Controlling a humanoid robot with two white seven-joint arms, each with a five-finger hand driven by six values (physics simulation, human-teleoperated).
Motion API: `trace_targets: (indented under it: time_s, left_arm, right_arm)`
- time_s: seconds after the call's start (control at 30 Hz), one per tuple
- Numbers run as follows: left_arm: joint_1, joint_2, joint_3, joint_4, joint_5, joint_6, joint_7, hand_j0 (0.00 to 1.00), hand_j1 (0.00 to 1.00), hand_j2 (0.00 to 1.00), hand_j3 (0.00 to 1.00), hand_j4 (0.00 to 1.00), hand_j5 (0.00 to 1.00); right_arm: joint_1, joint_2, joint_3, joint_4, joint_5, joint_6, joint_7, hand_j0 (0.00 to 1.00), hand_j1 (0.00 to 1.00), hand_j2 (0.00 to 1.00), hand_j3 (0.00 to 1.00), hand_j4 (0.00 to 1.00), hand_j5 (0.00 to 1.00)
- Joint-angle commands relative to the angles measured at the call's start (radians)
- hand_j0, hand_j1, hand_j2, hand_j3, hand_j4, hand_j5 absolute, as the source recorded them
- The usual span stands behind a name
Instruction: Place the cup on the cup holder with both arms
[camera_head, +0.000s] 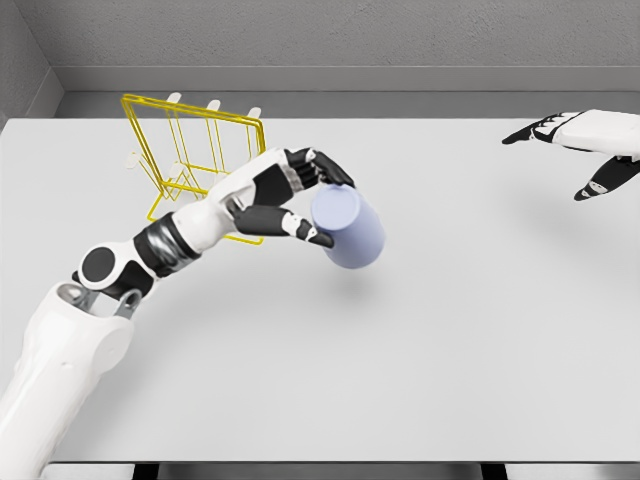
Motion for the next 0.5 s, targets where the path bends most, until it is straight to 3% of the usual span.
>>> trace_targets:
  time_s: [0.0,0.47]
  left_arm:
    - [0.002,0.015,0.014,-0.014,0.019,0.0,0.0,0.46,0.46,0.46,0.46,0.46,0.46]
    - [0.003,0.108,0.055,-0.058,0.082,0.0,0.0,0.46,0.46,0.46,0.46,0.46,0.46]
  right_arm:
    - [0.0,-0.001,-0.001,0.0,-0.006,0.003,0.0,1.0,1.0,1.0,1.0,1.0,1.0]
    - [0.0,-0.001,-0.001,-0.002,-0.006,0.003,0.0,1.0,1.0,1.0,1.0,1.0,1.0]
